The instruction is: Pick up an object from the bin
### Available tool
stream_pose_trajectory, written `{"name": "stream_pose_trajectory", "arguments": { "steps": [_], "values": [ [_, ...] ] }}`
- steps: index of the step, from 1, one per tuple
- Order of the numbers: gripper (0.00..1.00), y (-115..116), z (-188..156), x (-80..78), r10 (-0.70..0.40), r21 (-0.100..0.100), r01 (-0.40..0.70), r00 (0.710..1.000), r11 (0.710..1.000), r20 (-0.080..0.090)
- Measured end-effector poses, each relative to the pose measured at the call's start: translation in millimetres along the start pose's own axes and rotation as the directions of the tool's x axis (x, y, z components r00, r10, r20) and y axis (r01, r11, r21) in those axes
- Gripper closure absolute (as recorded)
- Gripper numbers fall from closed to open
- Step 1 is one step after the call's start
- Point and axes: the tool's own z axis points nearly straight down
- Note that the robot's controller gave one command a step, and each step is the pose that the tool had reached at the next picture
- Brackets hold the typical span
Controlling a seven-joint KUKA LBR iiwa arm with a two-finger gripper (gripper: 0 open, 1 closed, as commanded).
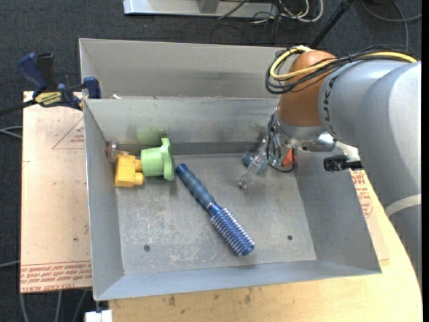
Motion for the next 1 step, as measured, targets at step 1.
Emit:
{"name": "stream_pose_trajectory", "arguments": {
  "steps": [1],
  "values": [
    [1.0, 0.9, -0.5, -0.1, -0.001, -0.003, 0.001, 1.0, 1.0, 0.004]
  ]
}}
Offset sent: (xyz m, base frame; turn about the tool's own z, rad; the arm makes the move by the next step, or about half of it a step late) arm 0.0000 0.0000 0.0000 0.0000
